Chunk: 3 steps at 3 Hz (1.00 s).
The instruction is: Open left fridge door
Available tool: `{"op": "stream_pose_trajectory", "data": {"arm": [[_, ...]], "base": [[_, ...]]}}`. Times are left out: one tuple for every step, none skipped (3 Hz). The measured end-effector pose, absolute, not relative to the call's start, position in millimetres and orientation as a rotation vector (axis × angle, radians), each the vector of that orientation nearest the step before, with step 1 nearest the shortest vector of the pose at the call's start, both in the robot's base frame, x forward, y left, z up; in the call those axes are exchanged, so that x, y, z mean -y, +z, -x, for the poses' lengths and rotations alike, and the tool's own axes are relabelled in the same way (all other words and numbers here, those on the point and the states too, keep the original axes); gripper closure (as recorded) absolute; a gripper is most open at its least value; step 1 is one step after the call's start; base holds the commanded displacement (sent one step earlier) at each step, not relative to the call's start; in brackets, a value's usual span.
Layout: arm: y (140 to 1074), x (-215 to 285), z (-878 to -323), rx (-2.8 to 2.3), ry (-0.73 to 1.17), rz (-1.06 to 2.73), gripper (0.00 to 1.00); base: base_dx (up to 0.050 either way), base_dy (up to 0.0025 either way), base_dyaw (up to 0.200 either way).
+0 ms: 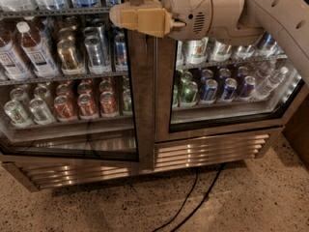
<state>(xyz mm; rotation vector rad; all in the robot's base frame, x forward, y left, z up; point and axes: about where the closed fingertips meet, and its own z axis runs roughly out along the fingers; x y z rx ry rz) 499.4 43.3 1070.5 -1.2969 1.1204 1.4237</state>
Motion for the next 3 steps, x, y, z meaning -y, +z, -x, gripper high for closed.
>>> {"op": "stream_pose_trajectory", "data": {"arm": [[1070.5,-43.3,-499.4,-1.120,1.424,1.297,1.00],[1070.5,-43.3,-499.4,-1.120,1.424,1.297,1.00],[1070.5,-43.3,-499.4,-1.120,1.424,1.297,1.00]], "base": [[-0.050,0.00001,0.000],[-0.050,0.00001,0.000],[-0.050,-0.00003,0.000]]}}
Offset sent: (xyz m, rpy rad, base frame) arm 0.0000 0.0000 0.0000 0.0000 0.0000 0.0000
